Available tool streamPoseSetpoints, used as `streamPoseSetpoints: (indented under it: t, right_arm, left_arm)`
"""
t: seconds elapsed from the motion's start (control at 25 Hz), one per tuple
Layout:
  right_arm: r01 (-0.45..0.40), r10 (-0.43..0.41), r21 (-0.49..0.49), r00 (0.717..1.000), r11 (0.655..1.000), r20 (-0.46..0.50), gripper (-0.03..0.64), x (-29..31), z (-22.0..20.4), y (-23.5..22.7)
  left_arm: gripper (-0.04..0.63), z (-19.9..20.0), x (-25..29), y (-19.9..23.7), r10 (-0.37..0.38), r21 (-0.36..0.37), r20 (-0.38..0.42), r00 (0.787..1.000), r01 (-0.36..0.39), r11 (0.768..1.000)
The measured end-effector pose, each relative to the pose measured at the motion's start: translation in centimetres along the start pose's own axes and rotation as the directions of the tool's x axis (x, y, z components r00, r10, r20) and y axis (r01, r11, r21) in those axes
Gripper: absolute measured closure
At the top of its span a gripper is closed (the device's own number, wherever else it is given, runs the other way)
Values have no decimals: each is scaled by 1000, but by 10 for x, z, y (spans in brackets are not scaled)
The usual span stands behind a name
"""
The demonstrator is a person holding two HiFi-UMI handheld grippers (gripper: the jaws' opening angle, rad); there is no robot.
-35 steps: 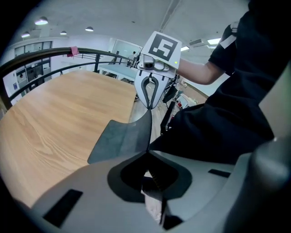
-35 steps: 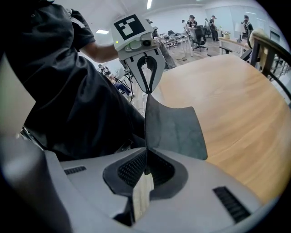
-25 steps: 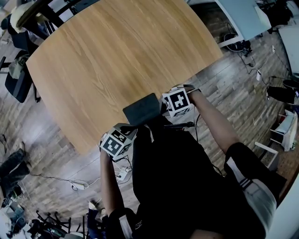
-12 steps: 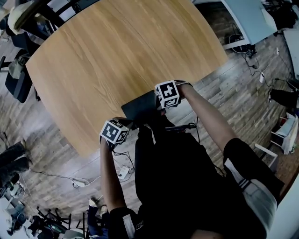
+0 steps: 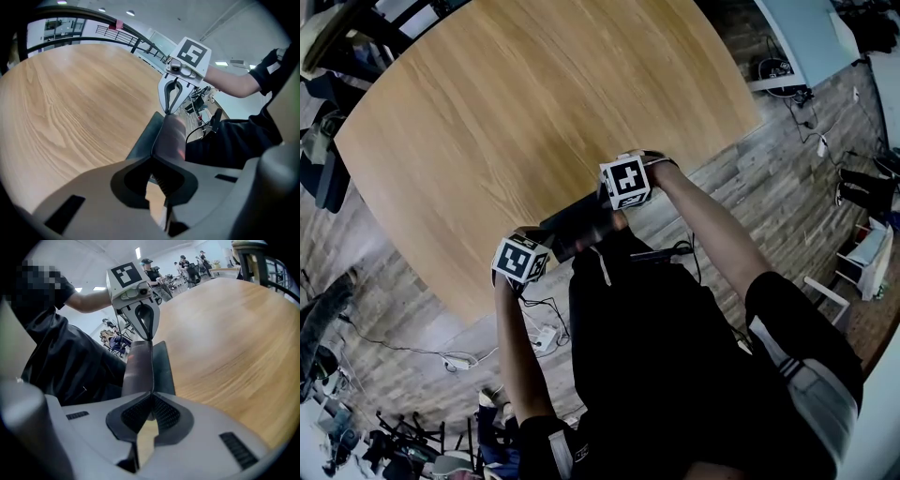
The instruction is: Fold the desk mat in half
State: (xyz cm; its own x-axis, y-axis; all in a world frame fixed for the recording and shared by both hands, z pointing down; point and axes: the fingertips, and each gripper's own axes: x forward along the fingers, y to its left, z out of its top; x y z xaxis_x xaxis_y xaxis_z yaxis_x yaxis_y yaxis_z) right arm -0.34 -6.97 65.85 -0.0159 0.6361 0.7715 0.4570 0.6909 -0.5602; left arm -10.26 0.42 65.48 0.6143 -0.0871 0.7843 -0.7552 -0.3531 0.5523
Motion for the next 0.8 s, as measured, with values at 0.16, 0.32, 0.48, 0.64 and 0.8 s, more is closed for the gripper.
streamPoseSetpoints:
  t: [0.16, 0.32, 0.48, 0.64, 0.8]
  right_arm:
    - [66, -66, -8, 998, 998, 12, 580, 0, 1, -11]
    - [135, -135, -12, 990, 991, 38, 580, 6, 4, -17]
    - [243, -242, -29, 970, 970, 25, 580, 13, 2, -27]
    - [328, -329, -40, 944, 944, 1, 580, 20, 1, -32]
    - [400, -401, -30, 916, 916, -26, 580, 29, -6, -35]
  left_arm:
    - [565, -1, 6, 13, 49, -9, -1, 999, -49, 999]
    - [565, -3, 12, 21, 110, 6, -3, 994, -109, 994]
    - [565, -3, 20, 29, 193, 33, 4, 981, -193, 981]
    - [563, -3, 20, 33, 258, 61, -4, 966, -258, 964]
    - [563, -3, 22, 32, 315, 91, 8, 949, -315, 945]
